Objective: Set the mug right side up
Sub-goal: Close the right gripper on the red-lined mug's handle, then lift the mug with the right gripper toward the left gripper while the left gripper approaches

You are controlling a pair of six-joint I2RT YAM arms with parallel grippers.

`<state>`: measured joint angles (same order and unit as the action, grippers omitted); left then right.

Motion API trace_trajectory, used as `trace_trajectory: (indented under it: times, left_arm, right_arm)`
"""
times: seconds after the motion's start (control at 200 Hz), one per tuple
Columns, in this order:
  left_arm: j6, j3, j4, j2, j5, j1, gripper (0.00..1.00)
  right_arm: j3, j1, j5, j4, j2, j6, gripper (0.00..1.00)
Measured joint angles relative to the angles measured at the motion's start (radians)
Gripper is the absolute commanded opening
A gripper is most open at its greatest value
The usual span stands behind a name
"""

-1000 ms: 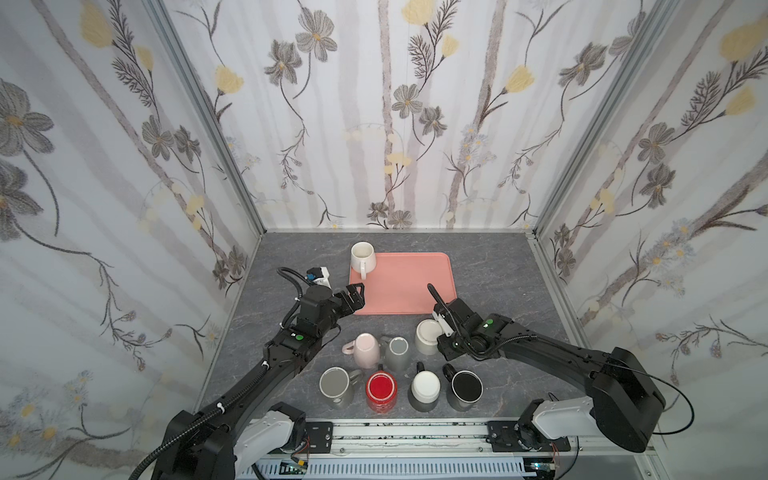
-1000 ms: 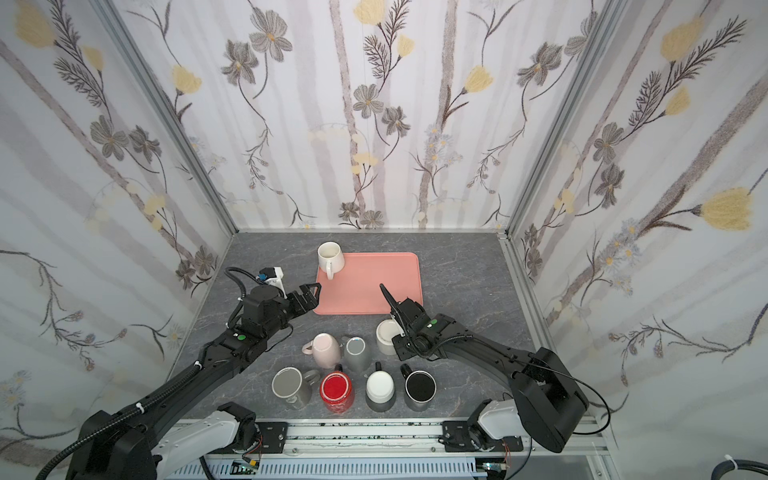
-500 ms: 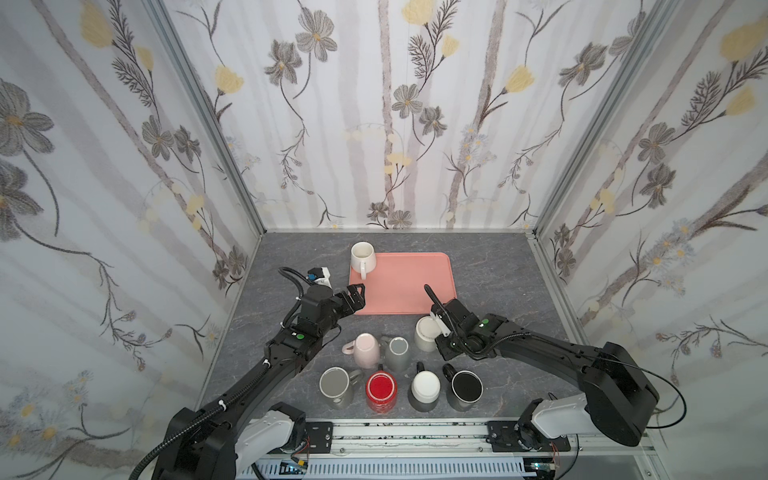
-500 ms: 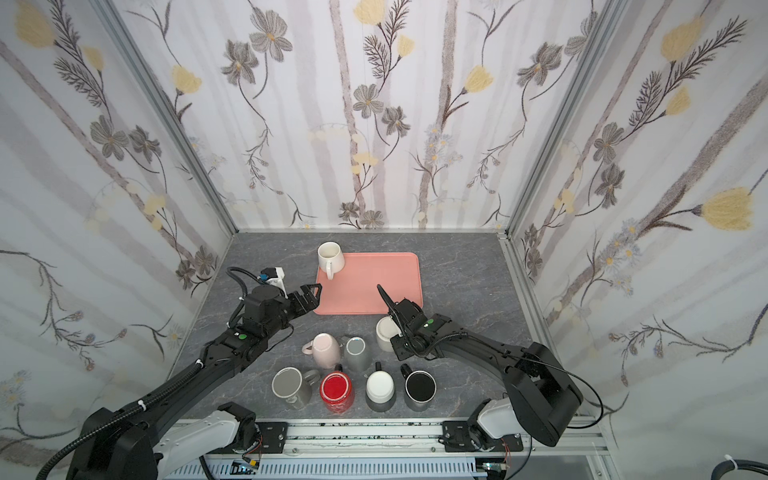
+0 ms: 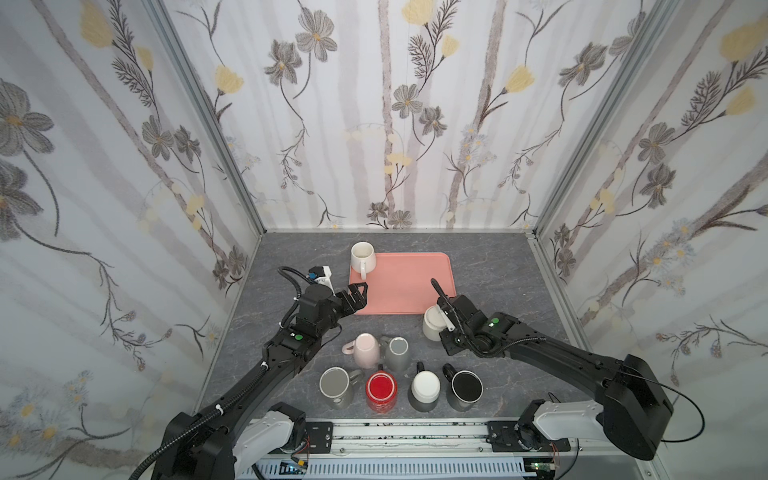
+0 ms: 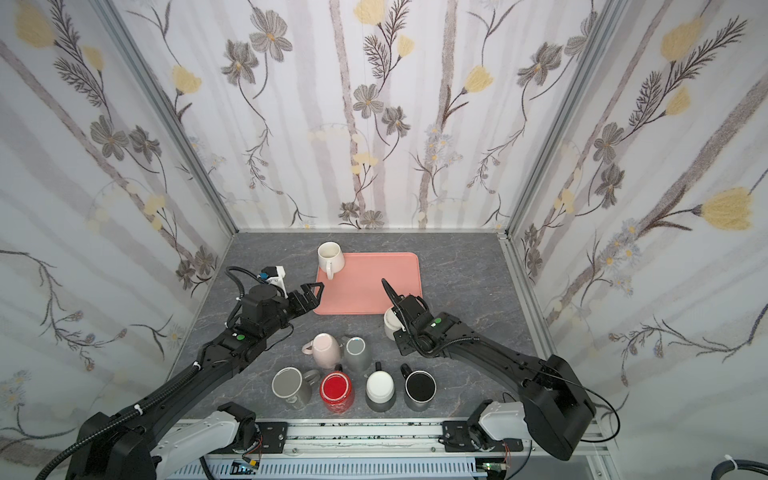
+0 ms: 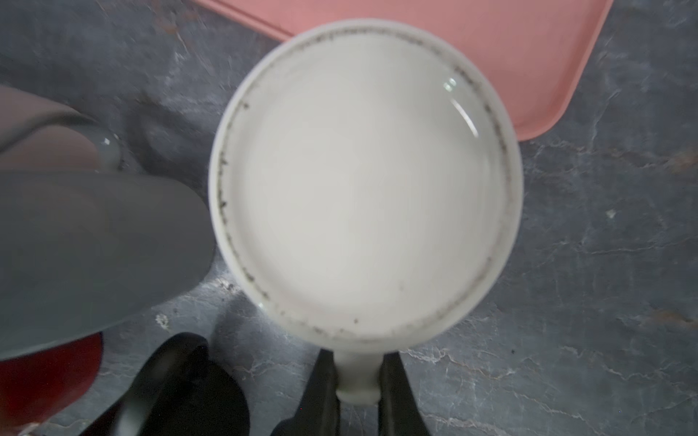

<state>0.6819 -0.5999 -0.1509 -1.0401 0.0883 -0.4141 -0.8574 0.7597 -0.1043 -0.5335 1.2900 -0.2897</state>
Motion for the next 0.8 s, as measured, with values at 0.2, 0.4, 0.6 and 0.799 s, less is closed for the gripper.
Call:
trace_trajectory:
  times: [0.2,0.4,0.6,0.799]
  left_arm:
    - [0.026,0.006,-0.083,0.021,0.051,0.0,1.0]
    - [0.058,0.026,-0.223,0.032,0.167,0.005,0.95]
    - [0.095,0.05,-0.394,0.041,0.31,0.016,0.72]
    - [0.15,0.098,-0.575,0.062,0.416,0.026,0.58]
  right_arm:
    - [-0.089,-0.021,0.03,0.065,-0.048,-0.01,0.0]
    - [-0.13,-0.025,0.163,0.306,-0.058,-0.055,0.0]
    - [-0.133,-0.025,0.332,0.612,-0.043,-0.146,0.0]
    - [-0.132,-0.027,0.454,0.855,-0.009,-0.225,0.0]
